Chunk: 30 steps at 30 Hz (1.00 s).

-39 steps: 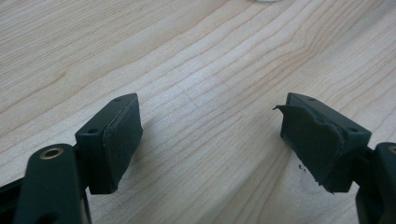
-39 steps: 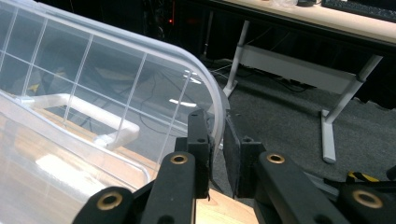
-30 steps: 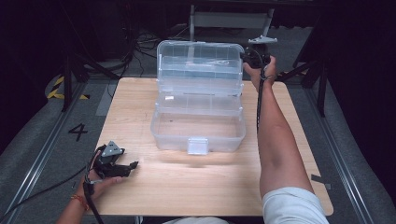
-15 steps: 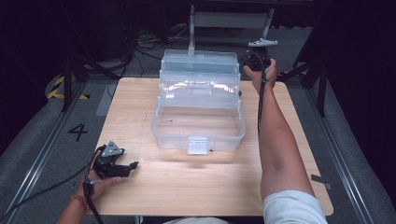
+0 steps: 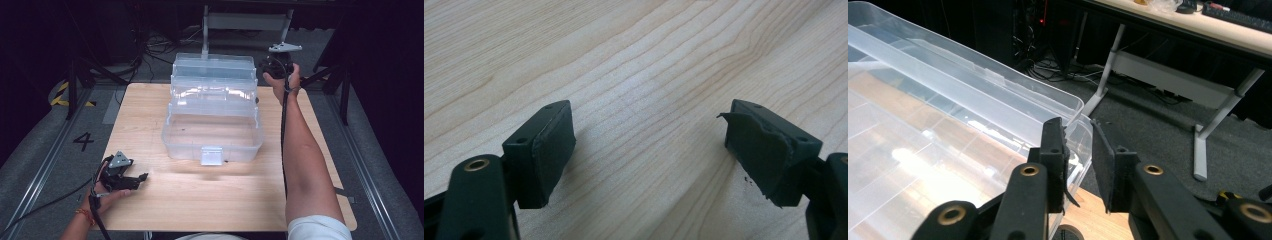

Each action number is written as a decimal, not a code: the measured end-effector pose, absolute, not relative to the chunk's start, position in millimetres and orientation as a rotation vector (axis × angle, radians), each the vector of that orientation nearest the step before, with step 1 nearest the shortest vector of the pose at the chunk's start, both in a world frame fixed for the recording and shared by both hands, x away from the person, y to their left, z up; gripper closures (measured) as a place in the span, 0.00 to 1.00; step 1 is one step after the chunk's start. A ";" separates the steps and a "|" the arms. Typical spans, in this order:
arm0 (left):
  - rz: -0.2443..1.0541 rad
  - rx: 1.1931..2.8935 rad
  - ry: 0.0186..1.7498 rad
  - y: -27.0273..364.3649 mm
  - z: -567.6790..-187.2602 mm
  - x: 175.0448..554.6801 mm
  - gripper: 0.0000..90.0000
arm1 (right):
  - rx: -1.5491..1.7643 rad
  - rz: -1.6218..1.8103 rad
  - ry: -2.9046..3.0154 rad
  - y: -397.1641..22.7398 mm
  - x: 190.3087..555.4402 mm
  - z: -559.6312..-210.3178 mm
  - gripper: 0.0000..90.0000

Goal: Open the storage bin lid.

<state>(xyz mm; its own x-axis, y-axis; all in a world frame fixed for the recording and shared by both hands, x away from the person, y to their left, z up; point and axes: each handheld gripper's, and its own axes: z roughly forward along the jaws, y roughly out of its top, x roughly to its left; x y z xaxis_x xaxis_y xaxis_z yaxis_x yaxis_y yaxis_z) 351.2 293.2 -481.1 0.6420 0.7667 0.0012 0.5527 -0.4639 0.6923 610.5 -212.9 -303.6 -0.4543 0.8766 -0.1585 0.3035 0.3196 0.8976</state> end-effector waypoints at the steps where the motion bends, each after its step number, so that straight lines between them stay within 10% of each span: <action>1: 0.413 2.194 1.024 293.3 -480.8 351.1 0.23 | 1.037 1.114 1.925 -213.1 607.6 -302.8 0.84; 30: 0.414 2.194 1.023 293.1 -480.8 351.0 0.23 | 0.918 1.109 1.981 -238.9 517.3 -298.6 0.66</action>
